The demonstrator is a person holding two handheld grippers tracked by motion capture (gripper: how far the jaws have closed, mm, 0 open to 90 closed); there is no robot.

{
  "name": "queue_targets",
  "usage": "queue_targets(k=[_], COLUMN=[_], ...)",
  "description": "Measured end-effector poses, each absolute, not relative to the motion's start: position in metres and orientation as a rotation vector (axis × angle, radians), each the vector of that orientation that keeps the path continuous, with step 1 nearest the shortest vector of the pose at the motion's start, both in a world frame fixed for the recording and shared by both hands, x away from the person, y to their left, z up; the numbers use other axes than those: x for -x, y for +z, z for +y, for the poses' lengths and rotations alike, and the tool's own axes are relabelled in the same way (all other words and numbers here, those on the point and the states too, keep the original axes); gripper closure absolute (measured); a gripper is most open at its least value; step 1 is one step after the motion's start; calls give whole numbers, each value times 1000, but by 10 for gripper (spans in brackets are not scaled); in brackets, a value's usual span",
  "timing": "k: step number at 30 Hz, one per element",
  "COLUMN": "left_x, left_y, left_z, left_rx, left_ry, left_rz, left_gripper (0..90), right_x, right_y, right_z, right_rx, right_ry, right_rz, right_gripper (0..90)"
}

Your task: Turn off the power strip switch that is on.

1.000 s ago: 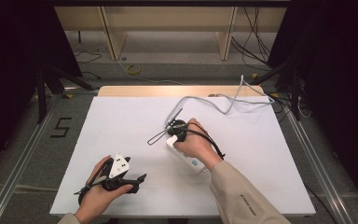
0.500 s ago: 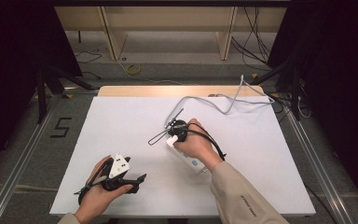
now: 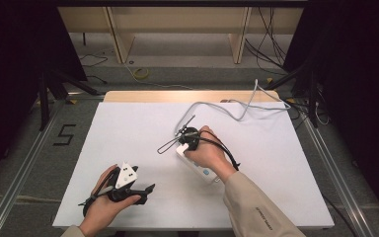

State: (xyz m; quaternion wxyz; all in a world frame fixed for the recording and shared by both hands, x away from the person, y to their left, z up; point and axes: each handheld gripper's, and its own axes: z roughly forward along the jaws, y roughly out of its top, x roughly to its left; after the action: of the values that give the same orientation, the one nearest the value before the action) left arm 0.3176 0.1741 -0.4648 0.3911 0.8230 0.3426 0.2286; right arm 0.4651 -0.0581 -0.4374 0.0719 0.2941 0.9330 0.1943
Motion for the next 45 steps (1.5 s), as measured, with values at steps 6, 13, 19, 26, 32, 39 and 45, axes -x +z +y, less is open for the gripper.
queue_targets(k=[6, 13, 19, 26, 32, 39, 45], left_x=[-318, -318, -318, -318, -318, -318, -318], left_y=[-465, -465, -465, -465, -465, -465, -465], left_z=[174, 174, 174, 174, 173, 173, 173], left_rx=[-2091, -2091, -2091, -2091, -2092, -2094, -2093], left_ry=[581, 580, 578, 580, 580, 580, 580], left_rz=[870, 870, 871, 872, 872, 871, 872], left_gripper=[184, 184, 184, 184, 185, 185, 185], right_x=[-465, -465, -463, -464, -463, -462, -461], right_y=[-437, -434, -432, -428, -425, -424, -423], right_z=[-59, -59, -60, -67, -71, -73, -74], right_rx=[-887, -879, -856, -873, -881, -871, -846], right_ry=[587, 629, 671, 670, 695, 700, 704], right_rz=[2806, 2808, 2780, 2771, 2757, 2751, 2741], right_gripper=[900, 900, 900, 900, 900, 890, 871])
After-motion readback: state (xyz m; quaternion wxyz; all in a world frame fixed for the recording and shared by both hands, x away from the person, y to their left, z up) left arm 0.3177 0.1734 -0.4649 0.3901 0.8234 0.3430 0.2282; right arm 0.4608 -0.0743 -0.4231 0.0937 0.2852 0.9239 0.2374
